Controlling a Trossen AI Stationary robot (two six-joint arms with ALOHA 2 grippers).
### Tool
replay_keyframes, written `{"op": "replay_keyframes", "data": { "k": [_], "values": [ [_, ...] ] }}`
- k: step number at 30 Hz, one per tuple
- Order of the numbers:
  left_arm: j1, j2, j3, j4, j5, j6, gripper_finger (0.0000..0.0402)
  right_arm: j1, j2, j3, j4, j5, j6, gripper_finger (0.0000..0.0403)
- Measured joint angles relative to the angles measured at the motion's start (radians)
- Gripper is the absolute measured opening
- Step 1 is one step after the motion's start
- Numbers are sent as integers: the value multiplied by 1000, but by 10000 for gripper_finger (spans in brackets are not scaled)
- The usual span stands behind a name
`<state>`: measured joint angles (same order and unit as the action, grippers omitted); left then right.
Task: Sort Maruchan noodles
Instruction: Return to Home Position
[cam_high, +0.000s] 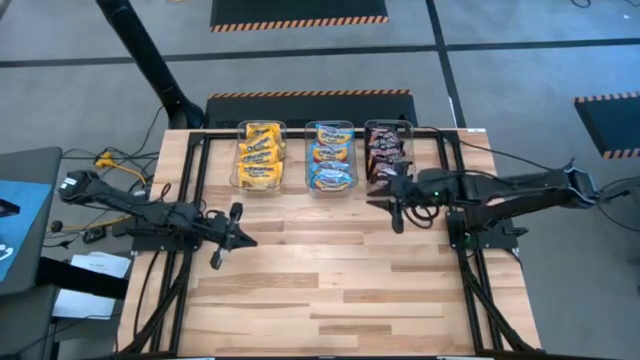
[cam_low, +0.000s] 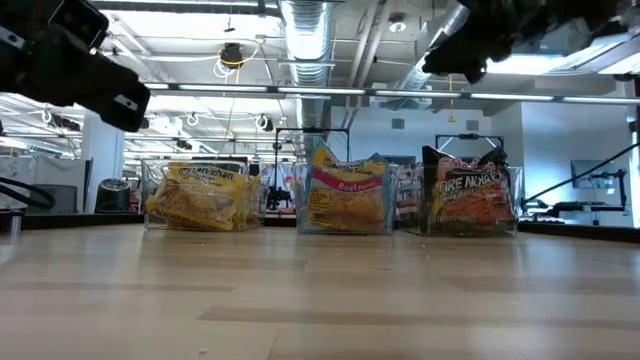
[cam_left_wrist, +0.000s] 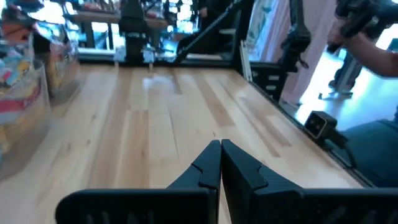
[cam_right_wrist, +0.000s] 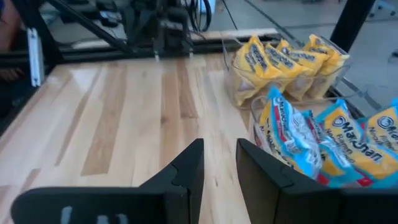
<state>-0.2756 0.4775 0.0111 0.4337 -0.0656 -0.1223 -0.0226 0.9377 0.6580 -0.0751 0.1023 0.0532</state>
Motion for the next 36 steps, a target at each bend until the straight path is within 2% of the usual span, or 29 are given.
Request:
{"op": "replay_keyframes", "data": {
  "k": [3, 11, 21, 29, 36],
  "values": [
    [0, -53, 1, -82, 8, -15, 0, 17, -42, -74, 72, 1, 13, 118],
    [0, -153, 0, -156, 36, 37, 0, 50, -144, -285, 313, 1, 55, 118],
    [1, -319, 0, -284, 25, 69, 0, 55, -279, -501, 498, 9, 107, 118],
    [1, -472, 7, -432, 20, 121, 0, 54, -391, -595, 523, 30, 113, 118],
    [1, -471, 15, -454, 28, 149, 0, 54, -476, -649, 513, 34, 139, 118]
  ]
}}
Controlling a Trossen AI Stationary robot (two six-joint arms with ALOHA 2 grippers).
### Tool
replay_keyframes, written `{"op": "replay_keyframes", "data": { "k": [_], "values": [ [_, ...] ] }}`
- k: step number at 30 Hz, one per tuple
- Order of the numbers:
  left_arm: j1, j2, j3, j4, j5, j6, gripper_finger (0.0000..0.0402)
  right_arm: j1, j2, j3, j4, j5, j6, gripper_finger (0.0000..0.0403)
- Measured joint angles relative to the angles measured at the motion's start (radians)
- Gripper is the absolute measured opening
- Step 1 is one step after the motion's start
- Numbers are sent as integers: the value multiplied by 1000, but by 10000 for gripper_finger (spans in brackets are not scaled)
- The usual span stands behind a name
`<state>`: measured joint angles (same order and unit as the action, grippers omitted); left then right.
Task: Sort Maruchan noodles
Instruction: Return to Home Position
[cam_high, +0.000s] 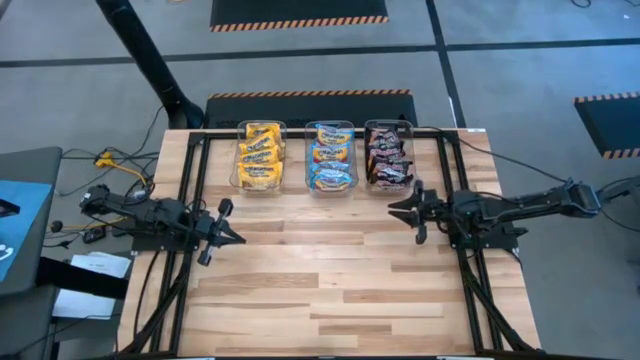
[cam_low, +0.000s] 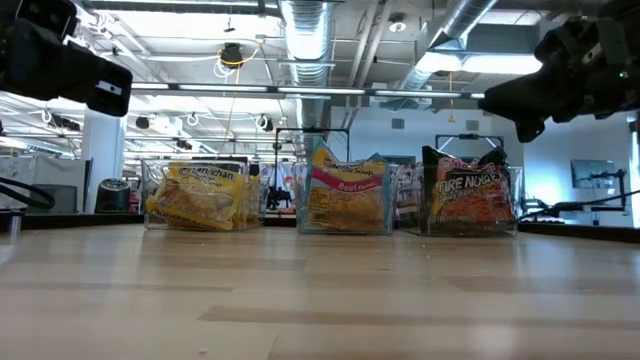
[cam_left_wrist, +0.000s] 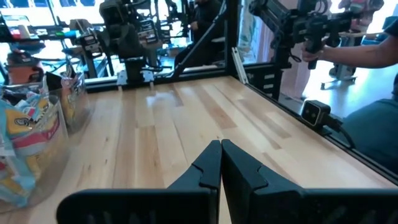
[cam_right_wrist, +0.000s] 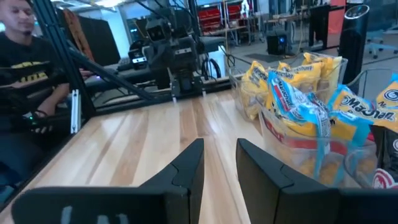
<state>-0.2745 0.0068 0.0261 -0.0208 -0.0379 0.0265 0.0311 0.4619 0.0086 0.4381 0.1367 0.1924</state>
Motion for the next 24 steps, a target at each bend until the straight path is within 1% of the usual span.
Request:
{"op": "replay_keyframes", "data": {
  "k": [9, 16, 20, 24],
  "values": [
    [0, -3, 1, -3, 0, -3, 0, -16, -61, -1, -109, 4, -20, 118],
    [0, -3, 2, -4, 0, -3, 0, -45, -160, -2, -259, 0, -43, 118],
    [0, -3, 2, -5, 0, 36, 0, -53, -228, -2, -386, -3, -11, 118],
    [0, -3, 2, -5, 0, 96, 0, -53, -257, 5, -424, -66, -3, 118]
  ]
}}
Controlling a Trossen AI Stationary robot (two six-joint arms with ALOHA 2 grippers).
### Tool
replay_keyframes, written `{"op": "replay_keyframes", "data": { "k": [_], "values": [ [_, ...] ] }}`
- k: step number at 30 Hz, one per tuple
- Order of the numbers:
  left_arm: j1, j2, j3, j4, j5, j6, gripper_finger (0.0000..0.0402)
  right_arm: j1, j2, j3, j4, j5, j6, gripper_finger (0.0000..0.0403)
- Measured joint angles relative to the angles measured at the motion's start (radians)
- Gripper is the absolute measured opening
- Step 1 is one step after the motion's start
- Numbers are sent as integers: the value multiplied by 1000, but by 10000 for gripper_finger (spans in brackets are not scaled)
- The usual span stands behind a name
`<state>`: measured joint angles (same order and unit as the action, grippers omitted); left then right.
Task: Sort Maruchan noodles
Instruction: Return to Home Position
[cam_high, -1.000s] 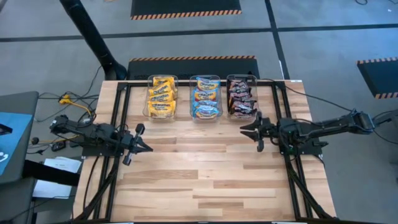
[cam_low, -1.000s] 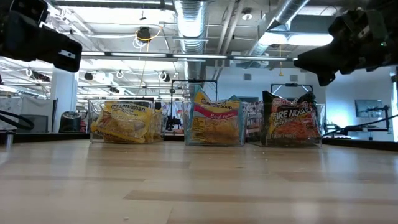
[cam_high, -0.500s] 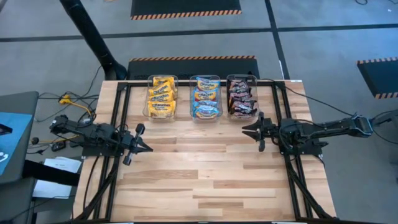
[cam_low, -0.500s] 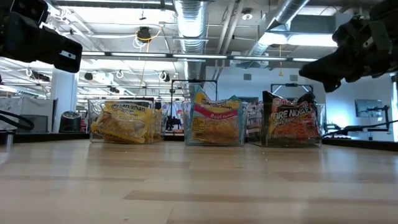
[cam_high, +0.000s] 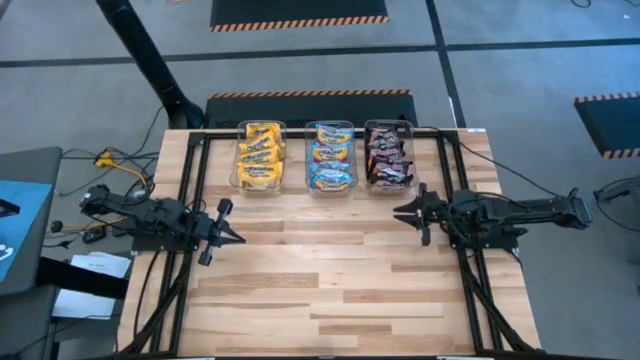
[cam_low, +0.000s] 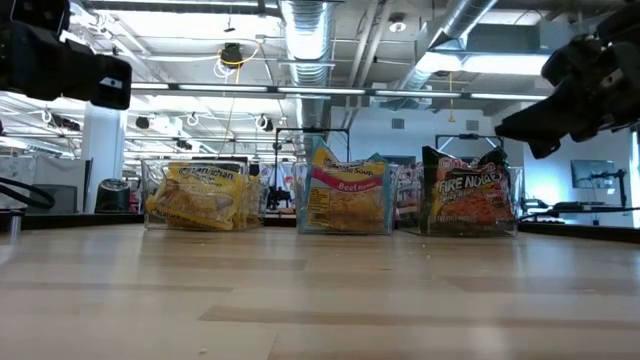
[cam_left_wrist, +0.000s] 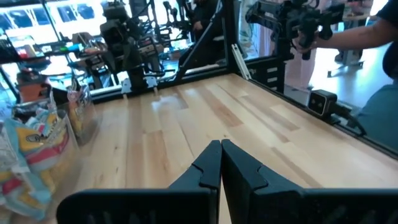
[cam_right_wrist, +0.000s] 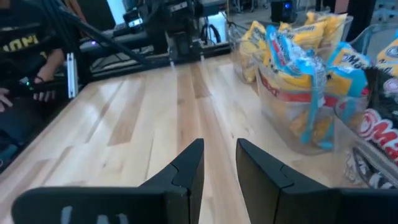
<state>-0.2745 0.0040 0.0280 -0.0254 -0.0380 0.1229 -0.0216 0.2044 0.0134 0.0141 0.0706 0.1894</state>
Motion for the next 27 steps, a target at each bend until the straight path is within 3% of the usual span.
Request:
{"op": "replay_keyframes", "data": {
  "k": [27],
  "values": [
    [0, 0, 1, 0, 1, -14, 0, 1, 0, 4, -22, 3, -39, 118]
  ]
}}
